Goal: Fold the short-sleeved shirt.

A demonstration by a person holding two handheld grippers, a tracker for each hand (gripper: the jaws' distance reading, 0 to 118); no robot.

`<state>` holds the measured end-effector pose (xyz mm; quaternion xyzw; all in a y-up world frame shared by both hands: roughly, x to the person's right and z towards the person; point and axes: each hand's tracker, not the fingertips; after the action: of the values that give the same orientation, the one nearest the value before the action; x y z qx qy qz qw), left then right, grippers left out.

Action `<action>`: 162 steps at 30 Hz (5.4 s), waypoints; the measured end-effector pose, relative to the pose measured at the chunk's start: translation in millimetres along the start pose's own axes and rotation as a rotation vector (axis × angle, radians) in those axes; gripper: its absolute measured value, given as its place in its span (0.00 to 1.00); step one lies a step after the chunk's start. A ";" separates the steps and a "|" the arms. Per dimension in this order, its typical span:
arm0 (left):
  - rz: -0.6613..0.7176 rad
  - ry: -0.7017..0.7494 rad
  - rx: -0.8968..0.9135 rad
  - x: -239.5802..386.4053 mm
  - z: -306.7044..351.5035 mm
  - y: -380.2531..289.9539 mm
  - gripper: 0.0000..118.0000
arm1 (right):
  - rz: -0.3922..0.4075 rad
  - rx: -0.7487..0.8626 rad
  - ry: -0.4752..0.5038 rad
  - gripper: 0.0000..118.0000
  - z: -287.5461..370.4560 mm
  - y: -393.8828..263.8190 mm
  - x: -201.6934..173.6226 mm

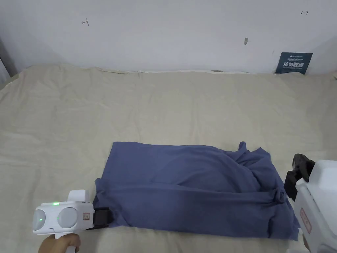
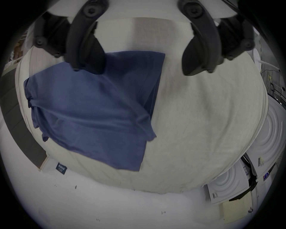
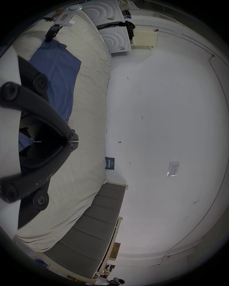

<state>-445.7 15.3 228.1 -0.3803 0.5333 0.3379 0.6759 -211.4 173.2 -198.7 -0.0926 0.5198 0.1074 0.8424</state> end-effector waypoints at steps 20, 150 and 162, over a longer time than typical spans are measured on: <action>-0.041 -0.104 0.141 17.7 46.4 10.4 0.07 | -0.138 -0.677 0.008 0.91 -106.3 -115.8 63.9; -0.084 -0.204 0.179 30.5 -8.3 152.2 0.03 | -0.054 -0.513 0.011 0.82 -252.6 -36.1 53.7; -0.099 -0.205 0.187 17.3 -5.8 151.5 0.03 | -0.007 -0.799 0.057 0.43 -309.8 -95.6 38.1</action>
<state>-575.6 84.2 187.0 -0.3051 0.4714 0.2902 0.7749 -433.4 1.7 -365.6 -0.4179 0.4600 0.2957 0.7255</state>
